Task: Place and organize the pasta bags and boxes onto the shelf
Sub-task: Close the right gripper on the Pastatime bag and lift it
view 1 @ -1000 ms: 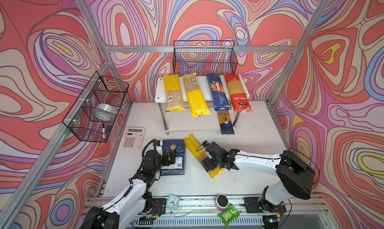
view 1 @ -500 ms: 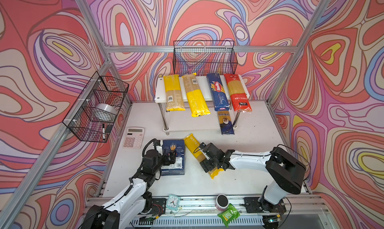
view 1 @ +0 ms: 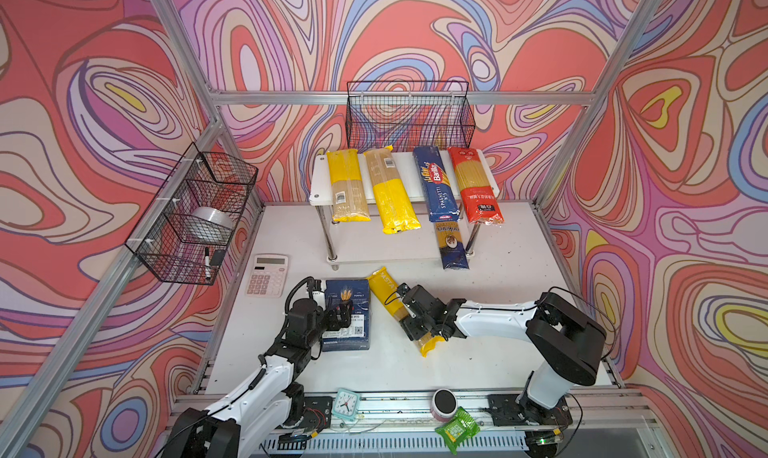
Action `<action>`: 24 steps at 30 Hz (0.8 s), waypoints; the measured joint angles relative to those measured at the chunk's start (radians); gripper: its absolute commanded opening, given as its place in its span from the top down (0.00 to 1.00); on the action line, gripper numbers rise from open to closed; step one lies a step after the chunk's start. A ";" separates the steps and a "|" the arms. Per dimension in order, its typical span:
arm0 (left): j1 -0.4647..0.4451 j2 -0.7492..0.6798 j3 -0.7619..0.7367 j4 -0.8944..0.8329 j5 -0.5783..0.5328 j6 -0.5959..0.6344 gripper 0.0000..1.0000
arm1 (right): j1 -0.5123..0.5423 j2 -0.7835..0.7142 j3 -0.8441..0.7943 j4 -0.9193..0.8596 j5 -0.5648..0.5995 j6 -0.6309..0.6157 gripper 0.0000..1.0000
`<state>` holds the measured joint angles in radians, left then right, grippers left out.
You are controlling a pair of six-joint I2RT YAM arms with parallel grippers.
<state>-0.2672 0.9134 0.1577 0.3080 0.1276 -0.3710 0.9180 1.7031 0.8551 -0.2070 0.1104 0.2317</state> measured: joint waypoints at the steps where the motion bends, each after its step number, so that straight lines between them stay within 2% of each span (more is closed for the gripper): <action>1: 0.000 0.001 0.001 0.000 0.000 0.000 0.00 | 0.000 0.002 0.003 0.000 0.000 0.002 0.32; 9: 0.000 0.003 0.002 0.000 0.000 0.000 0.00 | 0.000 0.007 0.010 0.006 -0.011 0.026 0.42; 17: 0.000 0.005 0.003 0.000 0.000 0.000 0.00 | 0.000 -0.009 0.003 0.021 -0.035 0.079 0.68; 19: 0.000 0.005 0.003 0.000 0.000 0.000 0.00 | 0.000 -0.023 0.002 0.019 -0.039 0.092 0.71; 24: 0.000 0.005 0.003 0.000 0.001 0.000 0.00 | 0.000 -0.041 -0.005 0.012 -0.044 0.121 0.85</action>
<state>-0.2668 0.9180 0.1612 0.3077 0.1287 -0.3710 0.9184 1.6619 0.8501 -0.1947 0.0662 0.3531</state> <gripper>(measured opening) 0.994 0.316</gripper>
